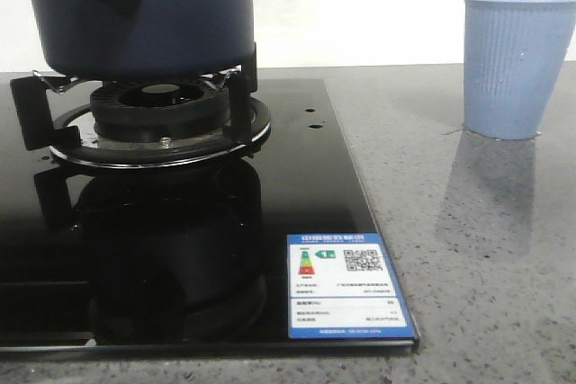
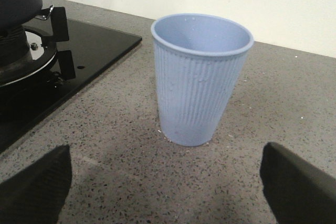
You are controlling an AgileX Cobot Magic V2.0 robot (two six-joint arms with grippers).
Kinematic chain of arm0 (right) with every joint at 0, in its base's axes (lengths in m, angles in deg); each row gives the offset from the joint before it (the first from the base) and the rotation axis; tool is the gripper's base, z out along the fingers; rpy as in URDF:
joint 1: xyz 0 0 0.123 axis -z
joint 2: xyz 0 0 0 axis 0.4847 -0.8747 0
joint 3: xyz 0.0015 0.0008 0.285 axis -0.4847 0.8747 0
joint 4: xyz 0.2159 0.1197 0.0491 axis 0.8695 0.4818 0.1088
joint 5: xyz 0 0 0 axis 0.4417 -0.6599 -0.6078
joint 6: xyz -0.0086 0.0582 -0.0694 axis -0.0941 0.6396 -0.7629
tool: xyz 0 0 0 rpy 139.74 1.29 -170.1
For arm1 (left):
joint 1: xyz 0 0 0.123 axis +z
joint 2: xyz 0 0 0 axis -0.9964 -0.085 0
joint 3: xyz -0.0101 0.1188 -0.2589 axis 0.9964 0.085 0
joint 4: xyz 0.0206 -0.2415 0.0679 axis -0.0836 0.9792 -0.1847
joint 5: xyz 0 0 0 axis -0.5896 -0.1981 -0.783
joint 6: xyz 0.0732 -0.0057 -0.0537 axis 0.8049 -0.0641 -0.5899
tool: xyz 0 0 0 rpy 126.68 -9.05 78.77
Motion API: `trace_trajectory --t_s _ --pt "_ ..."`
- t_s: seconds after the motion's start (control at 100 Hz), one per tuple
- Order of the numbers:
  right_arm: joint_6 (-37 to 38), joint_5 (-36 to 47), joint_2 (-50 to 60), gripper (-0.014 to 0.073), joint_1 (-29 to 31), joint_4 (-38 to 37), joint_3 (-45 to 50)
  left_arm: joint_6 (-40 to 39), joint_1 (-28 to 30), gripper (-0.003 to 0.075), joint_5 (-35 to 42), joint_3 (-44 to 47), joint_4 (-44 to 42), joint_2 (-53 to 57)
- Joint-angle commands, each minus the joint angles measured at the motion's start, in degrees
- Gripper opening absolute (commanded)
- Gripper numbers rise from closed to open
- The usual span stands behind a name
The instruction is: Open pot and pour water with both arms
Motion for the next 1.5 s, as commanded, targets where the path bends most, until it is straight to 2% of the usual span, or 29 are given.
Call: trace_trajectory --t_s 0.0,1.02,1.49 --pt "0.3 1.21 0.26 0.0657 0.29 1.49 -1.2 -0.33 -0.52 0.0358 7.53 -2.3 -0.19 0.65" --pt "0.3 1.32 0.26 0.0657 0.29 1.49 -1.2 0.01 -0.52 0.0358 5.3 -2.3 -0.32 -3.75" --pt "0.3 1.32 0.26 0.0657 0.29 1.49 -1.2 0.01 -0.17 0.0358 4.22 -2.3 -0.32 -1.71"
